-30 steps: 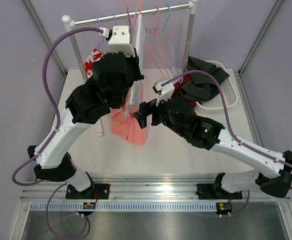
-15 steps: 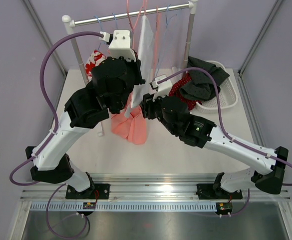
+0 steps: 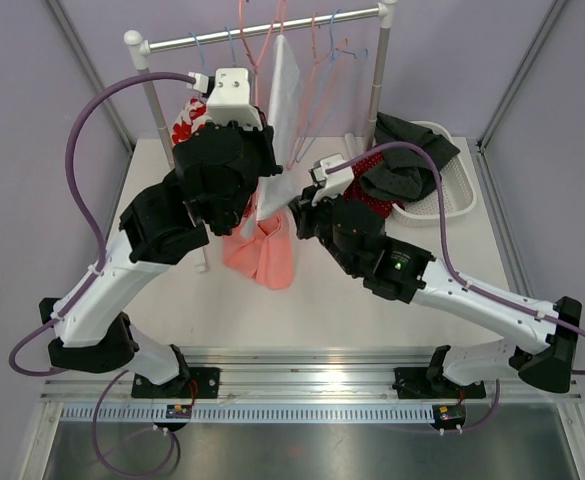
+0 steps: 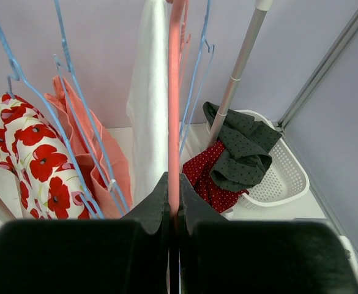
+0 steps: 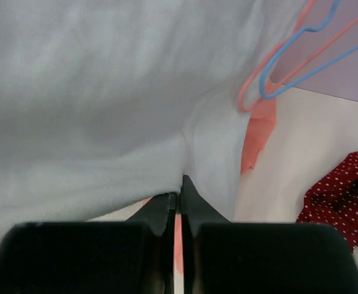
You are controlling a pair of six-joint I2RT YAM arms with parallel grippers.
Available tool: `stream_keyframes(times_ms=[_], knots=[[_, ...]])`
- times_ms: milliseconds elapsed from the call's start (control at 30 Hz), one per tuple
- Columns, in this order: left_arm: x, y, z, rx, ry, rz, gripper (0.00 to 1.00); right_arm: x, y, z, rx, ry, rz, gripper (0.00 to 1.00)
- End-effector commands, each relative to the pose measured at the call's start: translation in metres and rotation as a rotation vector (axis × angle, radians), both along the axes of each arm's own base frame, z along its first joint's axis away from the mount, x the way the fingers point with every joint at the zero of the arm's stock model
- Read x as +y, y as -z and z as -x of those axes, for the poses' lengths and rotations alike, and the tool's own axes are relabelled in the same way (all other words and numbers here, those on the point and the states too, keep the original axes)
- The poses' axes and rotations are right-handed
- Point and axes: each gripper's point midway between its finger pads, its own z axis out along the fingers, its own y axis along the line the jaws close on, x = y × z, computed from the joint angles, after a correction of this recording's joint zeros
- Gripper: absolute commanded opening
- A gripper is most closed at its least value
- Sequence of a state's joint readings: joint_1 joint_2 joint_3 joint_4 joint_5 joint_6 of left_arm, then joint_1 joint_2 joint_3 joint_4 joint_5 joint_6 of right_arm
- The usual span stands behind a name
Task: Remove the skirt from the hanger
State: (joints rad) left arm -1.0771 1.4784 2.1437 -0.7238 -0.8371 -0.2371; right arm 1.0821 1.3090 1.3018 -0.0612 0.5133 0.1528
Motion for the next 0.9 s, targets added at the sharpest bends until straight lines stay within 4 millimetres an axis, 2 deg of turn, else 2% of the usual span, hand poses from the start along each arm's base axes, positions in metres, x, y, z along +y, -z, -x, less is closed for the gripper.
stream_keyframes(times_ms=[0, 33, 67, 100, 133, 200, 233, 267, 300, 333, 400, 433, 533, 600, 633, 700, 800, 833, 867], knots=[[0.026, -0.035, 0.01, -0.066, -0.048, 0.127, 0.0, -0.042, -0.025, -0.001, -0.056, 0.145, -0.109, 0.0], [0.029, -0.034, 0.01, -0.066, -0.056, 0.113, 0.0, -0.061, -0.035, 0.005, -0.065, 0.179, -0.154, 0.0], [0.034, -0.034, 0.009, -0.068, -0.074, 0.107, 0.0, -0.075, -0.017, 0.006, -0.053, 0.216, -0.133, 0.0], [0.038, -0.036, 0.011, -0.072, -0.081, 0.107, 0.0, -0.092, -0.013, 0.006, -0.051, 0.275, -0.141, 0.0], [0.043, -0.037, 0.012, -0.079, -0.093, 0.092, 0.0, -0.115, -0.021, 0.014, -0.061, 0.306, -0.188, 0.0], [0.052, -0.036, 0.011, -0.084, -0.127, 0.075, 0.0, -0.142, 0.004, 0.02, -0.031, 0.373, -0.137, 0.0], [0.058, -0.039, 0.012, -0.089, -0.141, 0.073, 0.0, -0.154, 0.007, 0.023, -0.021, 0.403, -0.145, 0.0], [0.062, -0.04, 0.013, -0.095, -0.151, 0.059, 0.0, -0.175, 0.004, 0.029, -0.023, 0.438, -0.173, 0.0], [0.067, -0.039, 0.013, -0.095, -0.169, 0.051, 0.0, -0.196, 0.014, 0.033, -0.008, 0.509, -0.14, 0.0], [0.071, -0.042, 0.014, -0.101, -0.178, 0.053, 0.0, -0.217, 0.006, 0.04, -0.013, 0.546, -0.199, 0.0], [0.072, -0.041, 0.014, -0.103, -0.18, 0.05, 0.0, -0.246, 0.008, 0.047, -0.021, 0.63, -0.215, 0.0], [0.071, -0.042, 0.014, -0.108, -0.178, 0.052, 0.0, -0.261, 0.001, 0.052, -0.039, 0.645, -0.242, 0.0], [0.067, -0.042, 0.011, -0.11, -0.179, 0.043, 0.0, -0.282, -0.014, 0.057, -0.075, 0.695, -0.246, 0.0], [0.058, -0.042, 0.008, -0.109, -0.169, 0.034, 0.0, -0.286, -0.033, 0.058, -0.105, 0.701, -0.23, 0.0], [0.058, -0.048, 0.008, -0.119, -0.17, 0.042, 0.0, -0.279, -0.038, 0.054, -0.112, 0.695, -0.2, 0.0], [0.048, -0.048, 0.003, -0.123, -0.163, 0.024, 0.0, -0.277, -0.066, 0.053, -0.153, 0.68, -0.174, 0.0], [0.036, -0.055, -0.003, -0.138, -0.155, 0.023, 0.0, -0.263, -0.111, 0.045, -0.242, 0.66, -0.127, 0.0], [0.034, -0.057, -0.007, -0.143, -0.157, 0.021, 0.0, -0.251, -0.117, 0.038, -0.265, 0.655, -0.082, 0.0], [0.034, -0.063, -0.007, -0.153, -0.149, 0.034, 0.0, -0.251, -0.136, 0.038, -0.298, 0.655, -0.088, 0.0]])
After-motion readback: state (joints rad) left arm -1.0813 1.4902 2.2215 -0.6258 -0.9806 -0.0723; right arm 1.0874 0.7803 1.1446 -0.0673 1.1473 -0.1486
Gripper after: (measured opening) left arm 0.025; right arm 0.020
